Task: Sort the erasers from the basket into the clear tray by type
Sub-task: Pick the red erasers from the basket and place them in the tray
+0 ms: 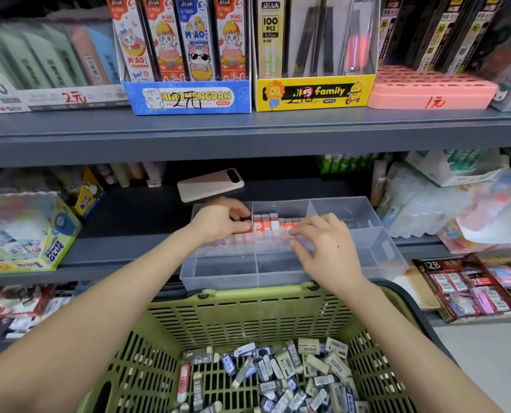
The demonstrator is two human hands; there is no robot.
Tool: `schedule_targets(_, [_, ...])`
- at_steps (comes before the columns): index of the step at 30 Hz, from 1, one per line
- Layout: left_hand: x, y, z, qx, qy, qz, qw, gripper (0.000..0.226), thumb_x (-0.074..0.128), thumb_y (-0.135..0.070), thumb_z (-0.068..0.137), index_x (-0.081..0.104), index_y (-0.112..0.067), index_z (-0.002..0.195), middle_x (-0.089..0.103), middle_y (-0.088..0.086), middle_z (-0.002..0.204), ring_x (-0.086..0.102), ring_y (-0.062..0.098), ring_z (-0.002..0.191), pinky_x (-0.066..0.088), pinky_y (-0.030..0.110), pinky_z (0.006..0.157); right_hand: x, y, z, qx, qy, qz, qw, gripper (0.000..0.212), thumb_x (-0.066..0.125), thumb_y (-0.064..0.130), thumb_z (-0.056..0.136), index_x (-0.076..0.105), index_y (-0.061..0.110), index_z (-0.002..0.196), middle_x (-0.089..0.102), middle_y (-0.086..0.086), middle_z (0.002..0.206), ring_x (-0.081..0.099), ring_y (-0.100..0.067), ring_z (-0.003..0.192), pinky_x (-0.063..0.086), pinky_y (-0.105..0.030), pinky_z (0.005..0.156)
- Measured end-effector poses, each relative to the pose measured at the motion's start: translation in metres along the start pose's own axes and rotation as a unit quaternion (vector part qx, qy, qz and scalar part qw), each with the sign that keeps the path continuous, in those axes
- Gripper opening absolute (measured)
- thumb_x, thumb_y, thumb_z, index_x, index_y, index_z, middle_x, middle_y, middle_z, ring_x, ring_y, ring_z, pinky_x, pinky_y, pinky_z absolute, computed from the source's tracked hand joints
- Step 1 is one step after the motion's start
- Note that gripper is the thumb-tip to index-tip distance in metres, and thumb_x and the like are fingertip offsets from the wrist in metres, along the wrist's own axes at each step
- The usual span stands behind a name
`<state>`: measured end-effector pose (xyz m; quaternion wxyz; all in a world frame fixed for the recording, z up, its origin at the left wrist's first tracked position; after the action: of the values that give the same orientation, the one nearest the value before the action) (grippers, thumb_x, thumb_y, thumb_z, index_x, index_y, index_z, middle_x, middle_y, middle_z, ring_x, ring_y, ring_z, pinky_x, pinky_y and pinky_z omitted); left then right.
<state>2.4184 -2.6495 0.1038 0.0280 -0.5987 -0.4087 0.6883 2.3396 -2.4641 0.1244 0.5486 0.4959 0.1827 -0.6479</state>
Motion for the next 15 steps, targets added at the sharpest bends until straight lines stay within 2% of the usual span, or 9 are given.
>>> schedule_targets(2, [-0.012, -0.002, -0.012, 0.002, -0.05, -0.017, 0.999, 0.024, 0.071, -0.02, 0.084, 0.069, -0.012, 0.106, 0.069, 0.003, 0.109, 0.063, 0.014, 0.097, 0.049, 0.026, 0.085, -0.007, 0.005, -0.002, -0.004, -0.01, 0.021, 1.0, 0.014, 0.065, 0.018, 0.084, 0.073, 0.013, 0.095, 0.068, -0.001, 0.097, 0.056, -0.027, 0.093, 0.044, -0.039, 0.08])
schedule_targets(3, [-0.02, -0.003, -0.022, 0.01, -0.086, -0.018, 0.996, 0.021, 0.069, -0.018, 0.085, 0.07, -0.012, 0.105, 0.07, 0.003, 0.108, 0.064, 0.015, 0.099, 0.047, 0.024, 0.088, -0.013, 0.009, -0.006, -0.011, -0.026, 0.033, 0.999, 0.013, 0.066, 0.016, 0.085, 0.073, 0.012, 0.095, 0.068, -0.002, 0.097, 0.056, -0.027, 0.094, 0.044, -0.039, 0.08])
schedule_targets(5, [-0.039, -0.005, -0.05, 0.035, -0.173, -0.02, 0.984, 0.015, 0.066, -0.013, 0.086, 0.072, -0.011, 0.099, 0.071, 0.002, 0.102, 0.064, 0.016, 0.097, 0.043, 0.02, 0.088, -0.025, 0.022, -0.019, -0.035, -0.065, 0.068, 0.995, 0.013, 0.064, 0.015, 0.085, 0.072, 0.009, 0.093, 0.068, -0.004, 0.094, 0.057, -0.026, 0.091, 0.044, -0.037, 0.08])
schedule_targets(8, [-0.056, -0.001, -0.109, 0.073, -0.269, 0.006, 0.96, 0.011, 0.064, -0.011, 0.086, 0.072, -0.011, 0.093, 0.068, -0.003, 0.094, 0.061, 0.015, 0.093, 0.042, 0.025, 0.086, -0.028, 0.047, -0.056, -0.086, -0.076, 0.122, 0.986, 0.021, 0.056, 0.023, 0.089, 0.071, 0.007, 0.089, 0.068, -0.003, 0.088, 0.059, -0.019, 0.086, 0.043, -0.028, 0.078])
schedule_targets(11, [-0.06, 0.018, -0.17, 0.056, -0.312, 0.044, 0.947, 0.01, 0.062, -0.011, 0.088, 0.071, -0.009, 0.092, 0.069, 0.0, 0.093, 0.059, 0.017, 0.092, 0.04, 0.026, 0.083, 0.004, 0.066, -0.1, -0.091, 0.035, 0.164, 0.982, 0.025, 0.055, 0.028, 0.09, 0.072, 0.009, 0.089, 0.069, -0.001, 0.083, 0.06, -0.014, 0.081, 0.044, -0.024, 0.078])
schedule_targets(13, [-0.057, 0.034, -0.204, 0.031, -0.321, 0.052, 0.945, 0.01, 0.062, -0.012, 0.087, 0.071, -0.008, 0.09, 0.069, 0.001, 0.091, 0.06, 0.019, 0.091, 0.041, 0.029, 0.082, 0.045, 0.079, -0.13, -0.073, 0.167, 0.179, 0.967, 0.022, 0.06, 0.029, 0.089, 0.072, 0.01, 0.091, 0.07, 0.0, 0.085, 0.062, -0.015, 0.081, 0.044, -0.024, 0.078])
schedule_targets(15, [-0.05, 0.052, -0.23, -0.002, -0.311, 0.017, 0.95, 0.008, 0.064, -0.01, 0.087, 0.071, -0.012, 0.09, 0.066, -0.006, 0.089, 0.06, 0.014, 0.089, 0.042, 0.026, 0.083, 0.095, 0.095, -0.158, -0.037, 0.317, 0.184, 0.93, 0.023, 0.059, 0.03, 0.091, 0.071, 0.012, 0.099, 0.071, 0.0, 0.095, 0.062, -0.007, 0.084, 0.044, -0.016, 0.08])
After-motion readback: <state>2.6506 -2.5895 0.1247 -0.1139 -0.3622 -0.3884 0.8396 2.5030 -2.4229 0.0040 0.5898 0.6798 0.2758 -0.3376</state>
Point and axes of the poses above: each hand's wrist, its own z-axis towards the middle knuckle, its own x-axis out of the palm, y = z × x, the point moved 7 cm from there along z, towards the middle knuckle
